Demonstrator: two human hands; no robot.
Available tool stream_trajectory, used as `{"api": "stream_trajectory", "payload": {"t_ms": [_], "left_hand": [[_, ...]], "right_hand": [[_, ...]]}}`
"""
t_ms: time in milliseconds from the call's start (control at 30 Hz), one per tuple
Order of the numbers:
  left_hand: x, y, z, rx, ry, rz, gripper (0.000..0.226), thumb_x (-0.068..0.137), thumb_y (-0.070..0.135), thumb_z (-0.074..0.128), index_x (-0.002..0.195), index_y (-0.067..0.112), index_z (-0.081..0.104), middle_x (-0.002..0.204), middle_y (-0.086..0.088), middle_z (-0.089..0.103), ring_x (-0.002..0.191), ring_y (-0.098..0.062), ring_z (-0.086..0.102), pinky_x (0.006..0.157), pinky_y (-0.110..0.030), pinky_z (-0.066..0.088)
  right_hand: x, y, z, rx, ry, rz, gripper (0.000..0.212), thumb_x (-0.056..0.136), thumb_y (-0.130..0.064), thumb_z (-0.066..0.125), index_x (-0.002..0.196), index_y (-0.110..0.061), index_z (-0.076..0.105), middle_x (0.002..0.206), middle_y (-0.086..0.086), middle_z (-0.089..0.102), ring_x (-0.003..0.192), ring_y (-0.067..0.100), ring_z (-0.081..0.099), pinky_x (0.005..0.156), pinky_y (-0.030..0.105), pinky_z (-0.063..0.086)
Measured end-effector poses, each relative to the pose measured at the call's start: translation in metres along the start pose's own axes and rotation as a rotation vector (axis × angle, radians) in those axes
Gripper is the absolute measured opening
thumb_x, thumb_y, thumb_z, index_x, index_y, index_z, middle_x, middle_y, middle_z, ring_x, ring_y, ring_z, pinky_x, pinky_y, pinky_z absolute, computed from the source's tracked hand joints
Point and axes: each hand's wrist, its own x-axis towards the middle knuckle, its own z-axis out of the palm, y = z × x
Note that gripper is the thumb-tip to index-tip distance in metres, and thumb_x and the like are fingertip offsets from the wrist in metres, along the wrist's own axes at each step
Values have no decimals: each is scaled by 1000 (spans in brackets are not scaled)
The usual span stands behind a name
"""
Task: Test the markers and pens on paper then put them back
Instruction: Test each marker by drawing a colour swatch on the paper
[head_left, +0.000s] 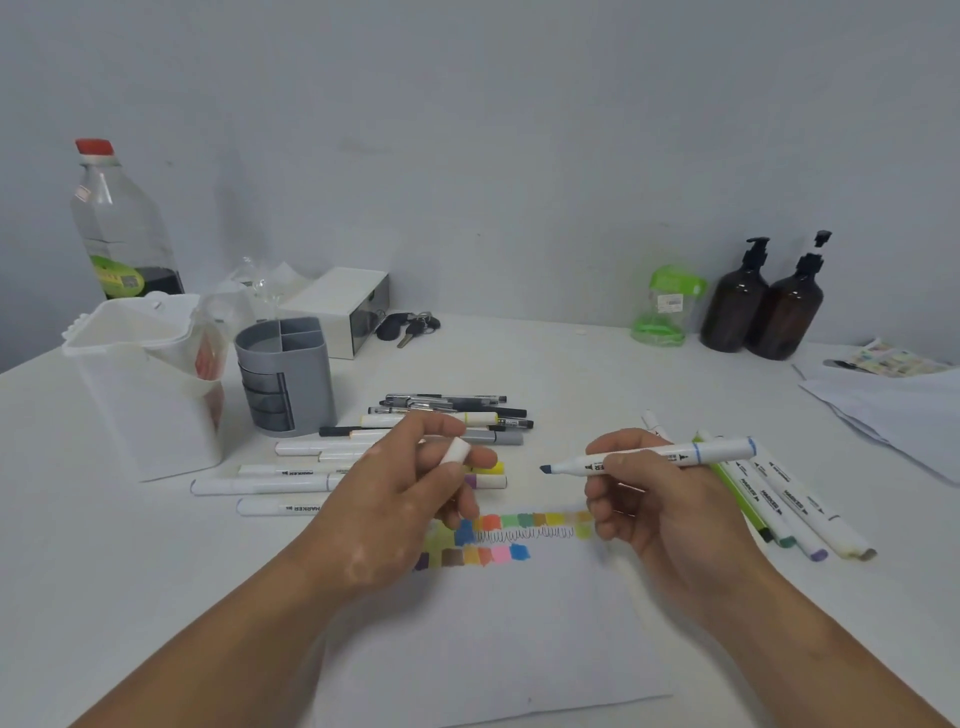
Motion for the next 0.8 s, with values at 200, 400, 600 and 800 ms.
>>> {"api": "stream_trajectory", "payload": {"t_ms": [200, 400, 600, 800], "left_hand": [[0, 2, 3, -96, -25, 29, 14, 97, 16, 62, 107, 18, 72, 96, -3, 78, 73, -22, 72, 66, -27, 59], [-1, 2, 7, -162, -55, -20, 18, 87, 21, 71, 101, 28, 80, 88, -4, 76, 69, -15, 68, 67, -30, 61], [-3, 5, 10, -224, -105, -65, 15, 89, 7, 71, 96, 20, 77, 89, -14, 76, 67, -15, 67, 64, -29, 60], [-3, 4, 11, -107, -117, -7, 15, 91, 17, 71, 94, 30, 76, 86, -11, 76, 70, -17, 70, 68, -34, 62]], "right_hand": [[0, -2, 1, -15, -55, -75, 9, 71, -8, 78, 73, -16, 74, 64, 13, 62, 51, 20, 55, 44, 27, 46], [-2, 0, 2, -19, -100, -99, 6, 76, -11, 68, 77, -15, 73, 65, 13, 61, 52, 21, 56, 46, 27, 46], [-5, 4, 6, -80, -161, -61, 7, 72, -18, 76, 78, -16, 74, 66, 13, 63, 54, 21, 56, 48, 27, 47], [-7, 7, 9, -117, -204, -46, 21, 66, -31, 81, 82, -18, 76, 72, 15, 68, 57, 20, 60, 52, 26, 49]]}}
